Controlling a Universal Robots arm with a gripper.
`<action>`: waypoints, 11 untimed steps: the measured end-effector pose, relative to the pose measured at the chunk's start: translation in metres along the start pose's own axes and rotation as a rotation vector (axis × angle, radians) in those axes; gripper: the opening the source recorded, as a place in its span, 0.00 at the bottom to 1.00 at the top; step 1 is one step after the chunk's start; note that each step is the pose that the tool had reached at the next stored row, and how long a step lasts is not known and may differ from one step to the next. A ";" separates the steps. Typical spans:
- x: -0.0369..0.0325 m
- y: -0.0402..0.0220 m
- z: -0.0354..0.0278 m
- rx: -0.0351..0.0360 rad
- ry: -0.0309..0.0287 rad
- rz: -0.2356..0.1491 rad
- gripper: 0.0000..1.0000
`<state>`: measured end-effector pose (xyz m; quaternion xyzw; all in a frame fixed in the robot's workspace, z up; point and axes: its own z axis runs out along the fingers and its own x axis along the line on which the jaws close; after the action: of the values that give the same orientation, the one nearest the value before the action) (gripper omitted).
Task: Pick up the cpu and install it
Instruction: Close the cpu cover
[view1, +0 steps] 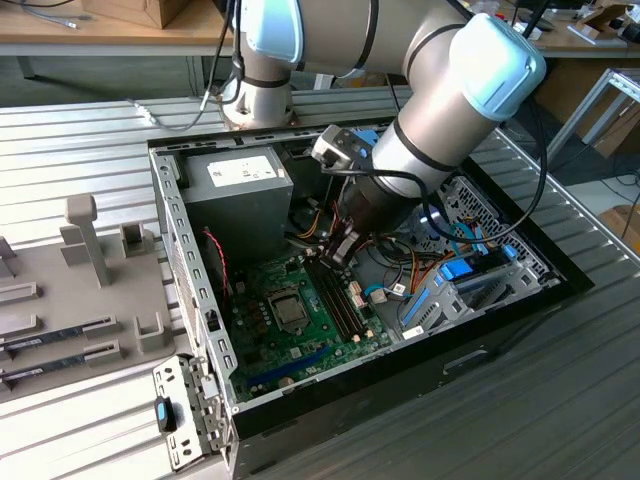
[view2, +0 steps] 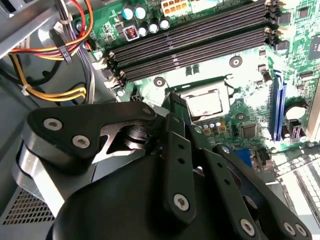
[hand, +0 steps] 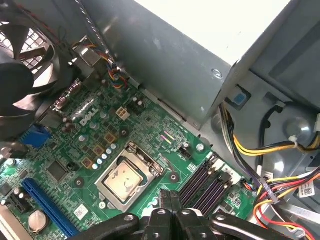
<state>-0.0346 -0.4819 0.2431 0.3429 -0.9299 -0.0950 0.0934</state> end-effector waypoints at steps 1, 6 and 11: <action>0.0001 0.0000 0.0000 0.0005 0.0006 0.000 0.11; 0.0001 0.0001 0.0000 0.0190 -0.0186 -0.002 0.11; 0.0002 0.0001 0.0003 0.0890 -0.0899 -0.012 0.11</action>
<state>-0.0349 -0.4819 0.2428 0.3478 -0.9343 -0.0694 0.0356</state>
